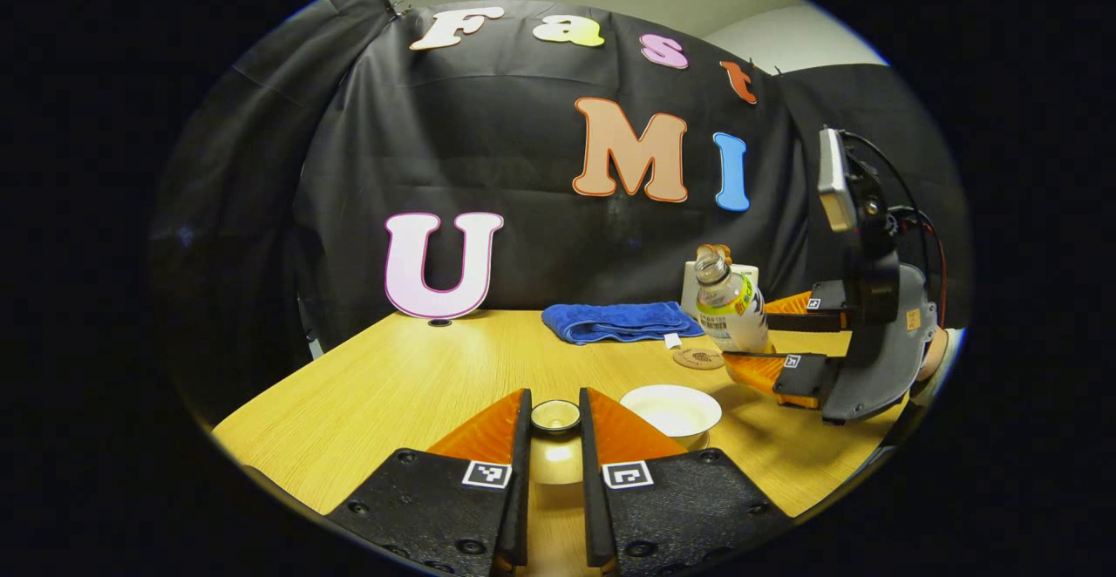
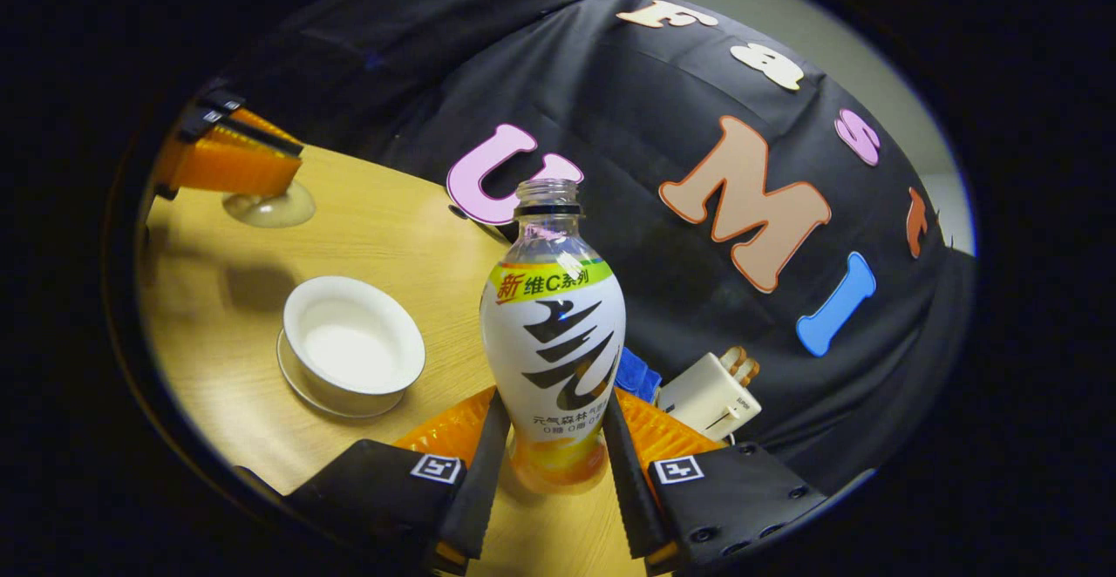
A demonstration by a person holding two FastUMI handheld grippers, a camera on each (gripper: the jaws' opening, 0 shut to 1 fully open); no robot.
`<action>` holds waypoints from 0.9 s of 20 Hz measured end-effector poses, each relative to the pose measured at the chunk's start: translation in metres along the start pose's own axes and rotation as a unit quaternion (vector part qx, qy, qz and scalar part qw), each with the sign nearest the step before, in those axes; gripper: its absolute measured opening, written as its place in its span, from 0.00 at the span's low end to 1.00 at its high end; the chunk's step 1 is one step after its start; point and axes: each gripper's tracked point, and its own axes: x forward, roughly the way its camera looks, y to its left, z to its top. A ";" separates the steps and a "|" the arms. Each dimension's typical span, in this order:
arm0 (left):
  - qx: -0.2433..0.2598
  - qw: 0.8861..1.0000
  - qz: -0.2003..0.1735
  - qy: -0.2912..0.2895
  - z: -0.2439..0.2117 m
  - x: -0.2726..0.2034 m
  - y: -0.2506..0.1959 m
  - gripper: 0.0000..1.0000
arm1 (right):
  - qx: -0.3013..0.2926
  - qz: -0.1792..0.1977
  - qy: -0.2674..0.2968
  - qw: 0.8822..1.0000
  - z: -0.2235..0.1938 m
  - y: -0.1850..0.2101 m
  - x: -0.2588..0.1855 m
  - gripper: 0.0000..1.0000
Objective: Open the teacup lid with one hand, grasp the water bottle and pour water into the teacup with the other hand; after pouring, place the water bottle on the coaster and then close the teacup lid.
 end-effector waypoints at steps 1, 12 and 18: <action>0.000 1.000 -0.001 0.000 0.000 -0.001 0.000 0.23 | 0.019 -0.003 -0.001 1.000 0.000 -0.002 0.003 0.65; -0.005 1.000 -0.007 0.003 -0.004 0.002 0.001 0.23 | 0.199 -0.022 -0.002 0.980 0.002 -0.054 0.066 0.65; -0.004 1.000 -0.013 0.002 -0.003 0.003 -0.002 0.23 | 0.274 -0.049 0.002 0.960 -0.012 -0.080 0.097 0.65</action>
